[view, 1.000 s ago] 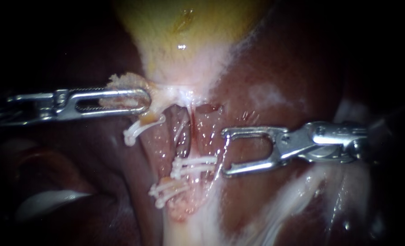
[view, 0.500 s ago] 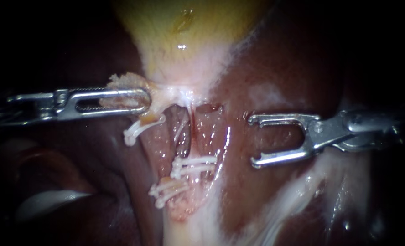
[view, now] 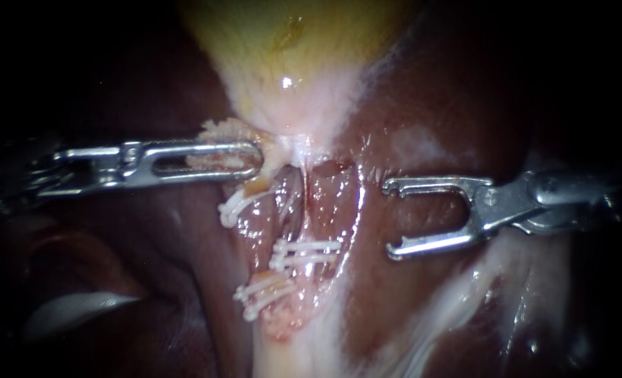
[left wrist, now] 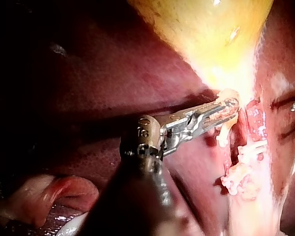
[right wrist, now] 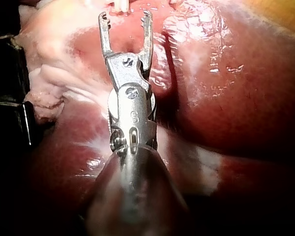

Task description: Going back second clip right tube

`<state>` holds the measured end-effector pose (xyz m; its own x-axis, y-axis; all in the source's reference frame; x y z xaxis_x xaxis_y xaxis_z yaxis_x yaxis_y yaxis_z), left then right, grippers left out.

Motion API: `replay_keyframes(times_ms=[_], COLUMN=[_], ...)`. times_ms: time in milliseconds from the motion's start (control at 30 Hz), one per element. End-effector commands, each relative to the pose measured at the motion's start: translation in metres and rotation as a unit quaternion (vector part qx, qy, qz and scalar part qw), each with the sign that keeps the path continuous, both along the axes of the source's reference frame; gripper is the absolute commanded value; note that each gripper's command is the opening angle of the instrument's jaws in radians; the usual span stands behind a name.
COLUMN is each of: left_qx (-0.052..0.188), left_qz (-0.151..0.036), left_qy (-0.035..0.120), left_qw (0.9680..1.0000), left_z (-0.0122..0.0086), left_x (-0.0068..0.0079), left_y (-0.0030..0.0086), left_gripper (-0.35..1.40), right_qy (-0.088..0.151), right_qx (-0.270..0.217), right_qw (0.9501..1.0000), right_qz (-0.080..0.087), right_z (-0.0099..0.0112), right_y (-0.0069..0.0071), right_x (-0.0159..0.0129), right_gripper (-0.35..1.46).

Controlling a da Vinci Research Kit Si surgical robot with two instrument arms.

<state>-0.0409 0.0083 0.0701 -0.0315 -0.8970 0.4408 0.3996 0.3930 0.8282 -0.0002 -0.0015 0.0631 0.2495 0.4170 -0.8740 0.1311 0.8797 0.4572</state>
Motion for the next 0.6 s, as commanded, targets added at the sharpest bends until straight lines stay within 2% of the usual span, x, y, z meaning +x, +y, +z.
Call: replay_keyframes(times_ms=[33, 267, 600], left_qx=[0.001, -0.001, 0.0], left_qz=[0.003, 0.013, 0.015], left_qy=[0.003, 0.01, 0.01], left_qw=[1.0, 0.9999, 0.9998], left_z=[0.0007, 0.0032, 0.0034], left_x=[-0.0003, -0.0015, -0.0016], left_y=[0.0, -0.0006, -0.0005], left_gripper=[-0.35, -0.35, -0.35], right_qy=[0.0, 0.0, 0.0], right_qx=[0.0, 0.0, 0.0], right_qw=[1.0, 1.0, 1.0], right_qz=[0.0, 0.0, 0.0], right_z=[0.0, 0.0, -0.0001], right_y=[0.0, 0.0, 0.0], right_x=[0.0, 0.0, 0.0], right_gripper=[0.5, 0.5, 0.5])
